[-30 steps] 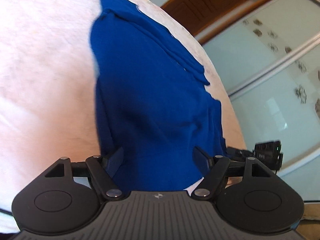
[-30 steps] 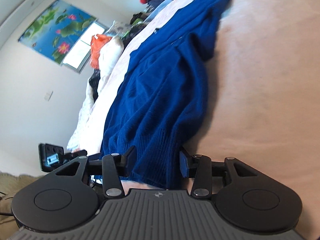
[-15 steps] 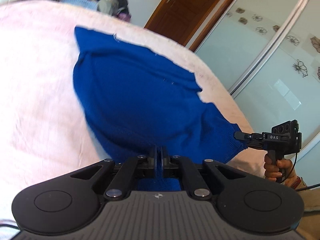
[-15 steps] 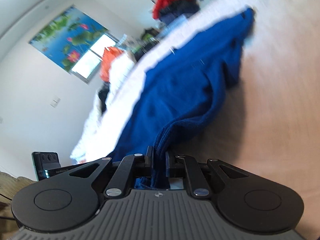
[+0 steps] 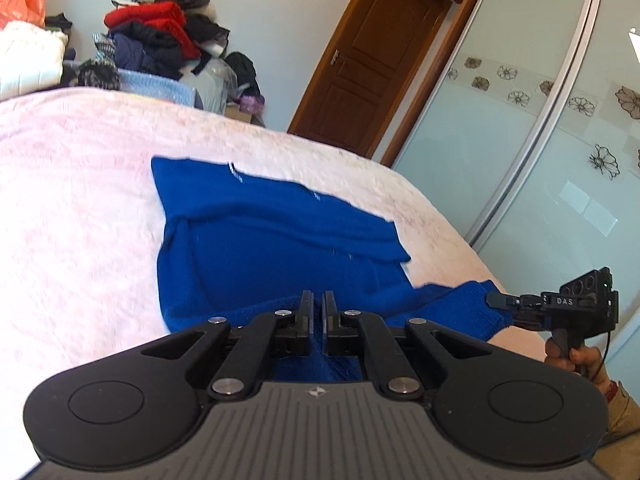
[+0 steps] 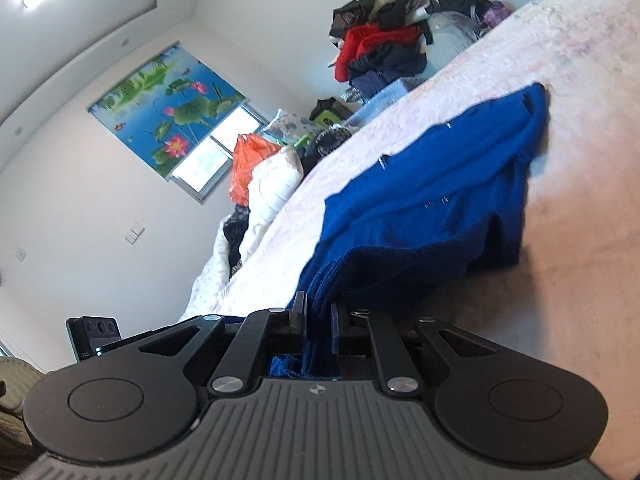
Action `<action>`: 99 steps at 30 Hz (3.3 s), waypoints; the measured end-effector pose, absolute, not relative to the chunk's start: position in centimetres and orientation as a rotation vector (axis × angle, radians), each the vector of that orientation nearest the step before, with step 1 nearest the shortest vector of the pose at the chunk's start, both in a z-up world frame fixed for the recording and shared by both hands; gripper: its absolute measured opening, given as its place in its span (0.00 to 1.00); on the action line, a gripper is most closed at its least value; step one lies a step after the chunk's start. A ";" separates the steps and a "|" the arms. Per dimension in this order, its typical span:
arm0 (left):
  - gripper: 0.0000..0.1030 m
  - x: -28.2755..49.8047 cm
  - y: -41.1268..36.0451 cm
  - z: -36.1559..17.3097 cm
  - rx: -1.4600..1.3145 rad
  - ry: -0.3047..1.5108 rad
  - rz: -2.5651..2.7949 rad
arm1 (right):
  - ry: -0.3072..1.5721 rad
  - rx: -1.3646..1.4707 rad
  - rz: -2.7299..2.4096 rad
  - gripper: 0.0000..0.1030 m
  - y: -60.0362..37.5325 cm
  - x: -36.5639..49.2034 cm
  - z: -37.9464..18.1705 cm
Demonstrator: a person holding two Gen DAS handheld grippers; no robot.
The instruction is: Fold small clothes
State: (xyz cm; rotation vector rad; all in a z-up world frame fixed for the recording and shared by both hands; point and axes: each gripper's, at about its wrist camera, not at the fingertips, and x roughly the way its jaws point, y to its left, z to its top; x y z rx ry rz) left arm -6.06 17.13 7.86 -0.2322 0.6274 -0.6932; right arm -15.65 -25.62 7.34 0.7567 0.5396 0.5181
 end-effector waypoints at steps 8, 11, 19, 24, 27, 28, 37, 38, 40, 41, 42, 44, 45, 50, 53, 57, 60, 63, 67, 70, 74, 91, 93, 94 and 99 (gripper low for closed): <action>0.03 -1.3 14.9 11.4 -0.176 0.541 -0.638 | 0.448 0.785 0.521 0.14 -26.6 -10.7 9.4; 0.03 0.8 13.9 11.9 -0.159 0.544 -0.622 | 0.431 0.812 0.504 0.14 -27.4 -8.8 9.2; 0.03 6.3 11.6 11.2 -0.143 0.583 -0.584 | 0.423 0.884 0.452 0.14 -29.4 -4.5 7.4; 0.03 9.6 10.5 10.4 -0.127 0.616 -0.553 | 0.432 0.919 0.431 0.14 -30.2 -2.2 6.3; 0.01 11.7 10.0 10.4 -0.118 0.619 -0.531 | 0.434 0.935 0.421 0.14 -30.5 -0.5 5.8; 0.01 12.5 9.8 10.4 -0.118 0.622 -0.527 | 0.434 0.942 0.420 0.14 -30.6 0.1 5.6; 0.01 18.6 7.4 7.7 -0.081 0.753 -0.510 | 0.473 0.908 0.326 0.16 -32.3 5.9 3.6; 0.02 18.2 7.4 7.3 -0.075 0.771 -0.533 | 0.488 0.878 0.335 0.16 -32.1 5.9 3.5; 0.03 17.1 7.5 6.4 -0.038 0.809 -0.572 | 0.520 0.755 0.314 0.31 -31.6 5.5 3.8; 0.03 16.5 7.6 5.9 -0.025 0.830 -0.583 | 0.530 0.688 0.295 0.40 -31.3 5.3 4.0; 0.04 15.9 7.8 5.3 -0.017 0.859 -0.593 | 0.532 0.620 0.277 0.55 -31.1 5.1 4.2; 0.05 15.2 8.4 3.9 -0.042 0.924 -0.604 | 0.541 0.501 0.265 0.64 -30.6 5.1 4.5; 0.05 15.0 8.7 3.2 -0.071 0.959 -0.606 | 0.554 0.451 0.261 0.64 -30.3 5.3 4.7; 0.05 13.8 11.0 1.0 -0.294 1.059 -0.640 | 0.646 0.314 0.295 0.69 -28.0 8.9 3.8; 0.09 12.8 11.5 1.2 -0.348 1.075 -0.668 | 0.718 0.334 0.333 0.70 -27.2 11.7 2.4; 0.82 12.3 11.6 0.8 -0.410 1.096 -0.663 | 0.756 0.384 0.363 0.58 -26.8 13.5 1.1; 0.84 12.3 11.7 0.4 -0.451 1.075 -0.621 | 0.742 0.413 0.366 0.12 -26.9 13.3 1.2; 0.84 13.3 11.9 -0.9 -0.632 1.111 -0.648 | 0.674 0.415 0.361 0.12 -27.0 12.2 2.2; 0.84 14.3 11.7 -2.6 -0.779 1.128 -0.585 | 0.568 0.460 0.341 0.12 -27.9 10.4 4.1; 0.84 14.4 11.6 -3.7 -0.892 1.149 -0.547 | 0.515 0.481 0.301 0.12 -28.8 9.4 4.9; 0.84 13.5 10.7 -3.6 -0.904 1.156 -0.548 | 0.510 0.483 0.255 0.12 -29.5 9.0 4.6; 0.05 16.8 9.9 2.0 -0.697 0.953 -0.417 | 0.413 0.526 0.234 0.12 -30.0 7.1 5.5; 0.05 18.3 9.5 3.7 -0.646 0.919 -0.409 | 0.392 0.517 0.228 0.12 -29.9 7.6 6.1; 0.05 19.1 9.2 4.4 -0.619 0.903 -0.405 | 0.382 0.510 0.222 0.12 -29.8 8.0 6.3; 0.05 25.6 6.3 5.9 -0.473 0.860 -0.394 | 0.379 0.481 0.145 0.12 -30.0 11.0 5.8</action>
